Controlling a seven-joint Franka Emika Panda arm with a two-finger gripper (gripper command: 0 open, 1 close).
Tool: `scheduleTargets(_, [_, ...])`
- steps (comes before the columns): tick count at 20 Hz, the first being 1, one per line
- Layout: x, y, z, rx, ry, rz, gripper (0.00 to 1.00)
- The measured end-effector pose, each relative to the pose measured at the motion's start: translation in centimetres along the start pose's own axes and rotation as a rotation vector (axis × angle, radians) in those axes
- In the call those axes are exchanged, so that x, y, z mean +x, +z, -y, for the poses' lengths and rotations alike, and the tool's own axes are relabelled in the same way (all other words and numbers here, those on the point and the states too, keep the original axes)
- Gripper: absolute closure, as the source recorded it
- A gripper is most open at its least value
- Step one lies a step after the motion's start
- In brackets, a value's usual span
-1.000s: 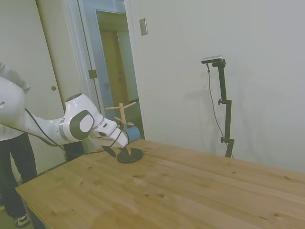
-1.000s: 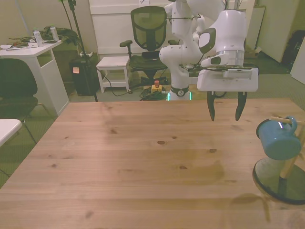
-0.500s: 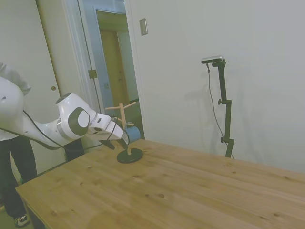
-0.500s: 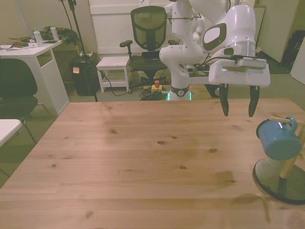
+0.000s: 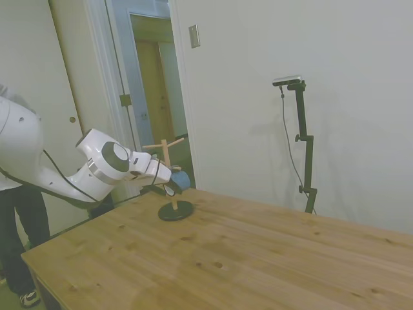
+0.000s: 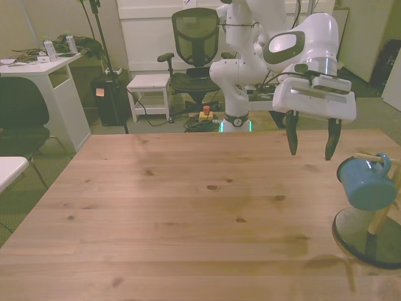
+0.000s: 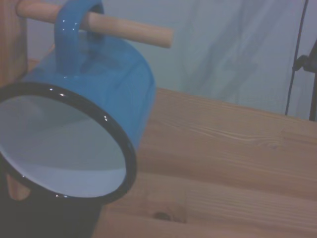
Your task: Unload the mug
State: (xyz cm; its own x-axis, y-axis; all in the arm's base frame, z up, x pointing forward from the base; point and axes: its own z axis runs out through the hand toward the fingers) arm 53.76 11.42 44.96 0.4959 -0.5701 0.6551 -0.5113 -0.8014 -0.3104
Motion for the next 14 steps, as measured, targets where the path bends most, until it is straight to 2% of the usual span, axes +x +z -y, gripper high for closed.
scheduleTargets(6, [0.0,1.9,1.1,0.027,0.01,-0.047,0.0])
scheduleTargets(14, [0.0,3.8,3.5,0.059,0.014,-0.039,0.0])
